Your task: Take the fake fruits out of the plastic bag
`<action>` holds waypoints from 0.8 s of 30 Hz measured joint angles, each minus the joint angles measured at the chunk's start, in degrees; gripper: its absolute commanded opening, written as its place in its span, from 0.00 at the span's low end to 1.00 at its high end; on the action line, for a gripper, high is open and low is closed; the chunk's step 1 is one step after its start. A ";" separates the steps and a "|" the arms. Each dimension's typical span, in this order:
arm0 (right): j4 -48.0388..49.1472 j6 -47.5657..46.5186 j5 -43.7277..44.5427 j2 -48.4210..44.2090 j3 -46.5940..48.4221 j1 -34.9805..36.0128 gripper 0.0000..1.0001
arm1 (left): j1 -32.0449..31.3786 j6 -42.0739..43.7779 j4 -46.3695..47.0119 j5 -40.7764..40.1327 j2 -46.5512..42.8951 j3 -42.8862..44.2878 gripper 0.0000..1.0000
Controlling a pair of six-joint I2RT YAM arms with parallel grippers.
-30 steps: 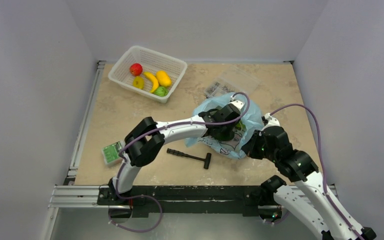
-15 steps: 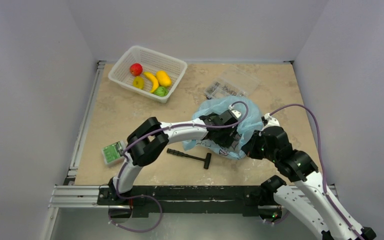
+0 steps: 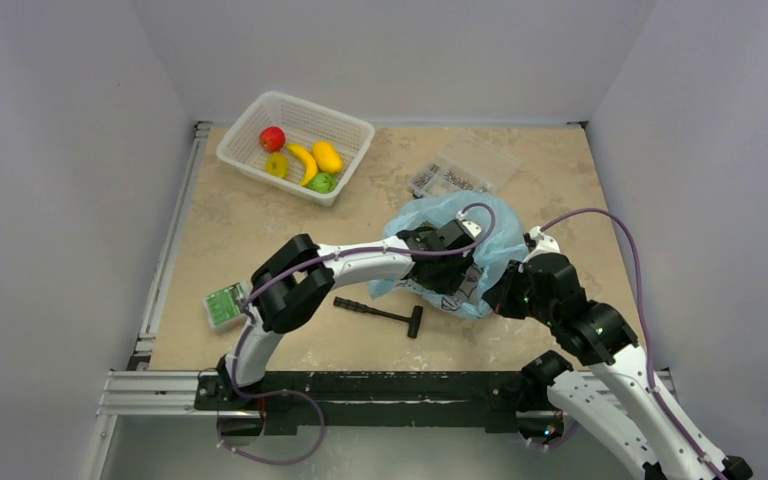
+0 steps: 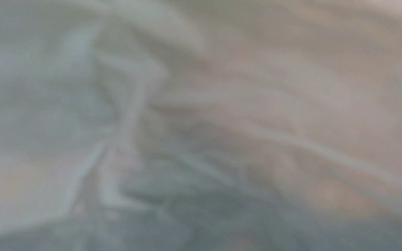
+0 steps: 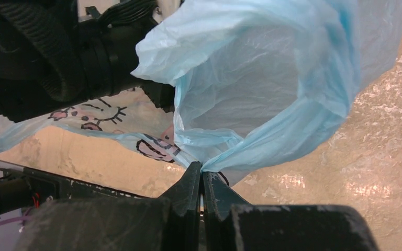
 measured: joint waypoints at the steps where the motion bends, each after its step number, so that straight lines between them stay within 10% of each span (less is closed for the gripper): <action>1: 0.00 0.00 0.00 0.00 0.00 0.00 0.00 | 0.00 0.00 -0.20 0.11 -0.52 -0.26 0.07; 24: 0.00 -0.02 -0.04 0.04 0.00 0.00 0.00 | 1.79 4.31 -4.20 10.67 -29.16 -6.16 0.00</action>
